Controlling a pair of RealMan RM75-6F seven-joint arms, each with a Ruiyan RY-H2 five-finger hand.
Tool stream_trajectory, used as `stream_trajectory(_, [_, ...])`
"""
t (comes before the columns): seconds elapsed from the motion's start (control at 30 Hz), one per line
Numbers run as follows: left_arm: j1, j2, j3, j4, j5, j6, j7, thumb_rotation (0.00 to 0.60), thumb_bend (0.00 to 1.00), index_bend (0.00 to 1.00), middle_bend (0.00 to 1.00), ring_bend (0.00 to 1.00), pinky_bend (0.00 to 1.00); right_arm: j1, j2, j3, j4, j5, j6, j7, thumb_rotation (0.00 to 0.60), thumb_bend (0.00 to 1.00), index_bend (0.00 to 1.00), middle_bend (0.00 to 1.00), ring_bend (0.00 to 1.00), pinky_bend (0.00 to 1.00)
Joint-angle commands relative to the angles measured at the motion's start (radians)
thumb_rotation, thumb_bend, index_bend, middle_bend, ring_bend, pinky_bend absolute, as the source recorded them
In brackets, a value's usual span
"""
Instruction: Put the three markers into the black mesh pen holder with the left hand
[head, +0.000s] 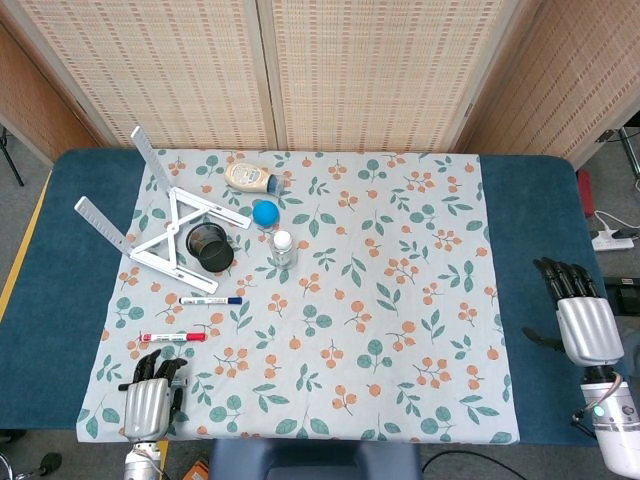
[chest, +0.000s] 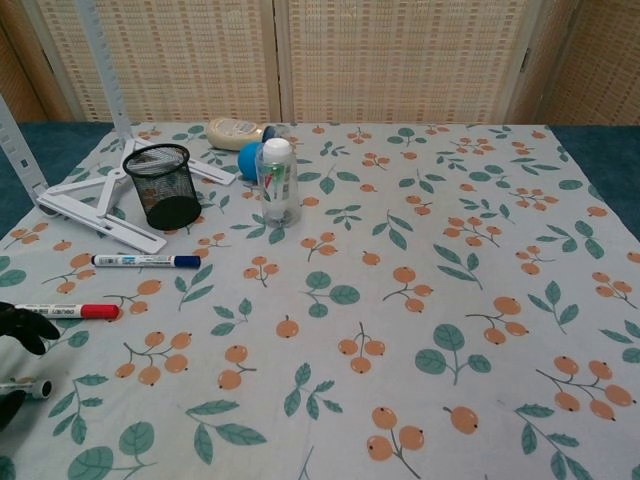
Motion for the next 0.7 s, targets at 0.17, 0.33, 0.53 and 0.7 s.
stream_trajectory(0.17, [0.013, -0.028, -0.006, 0.047, -0.003, 0.024, 0.015, 0.6, 0.38, 0.35, 0.37, 0.12, 0.14, 0.002, -0.001, -0.001, -0.001, -0.001, -0.003, 0.0, 0.6, 0.03, 0.1, 0.07, 0.1, 0.1])
stream_trajectory(0.33, [0.024, -0.045, -0.01, 0.075, -0.009, 0.037, 0.003, 0.6, 0.38, 0.36, 0.38, 0.12, 0.14, 0.004, -0.001, -0.003, 0.0, -0.001, -0.009, 0.003, 0.6, 0.03, 0.1, 0.07, 0.1, 0.1])
stream_trajectory(0.53, [0.033, -0.068, -0.003, 0.111, -0.011, 0.039, 0.0, 0.6, 0.39, 0.36, 0.38, 0.12, 0.14, 0.004, 0.0, -0.005, -0.001, -0.004, -0.009, 0.005, 0.6, 0.03, 0.1, 0.07, 0.1, 0.1])
stream_trajectory(0.7, [0.035, -0.079, 0.002, 0.128, -0.011, 0.033, 0.023, 0.6, 0.38, 0.36, 0.38, 0.12, 0.14, 0.005, 0.002, -0.008, -0.002, -0.008, -0.011, 0.009, 0.6, 0.03, 0.1, 0.07, 0.1, 0.1])
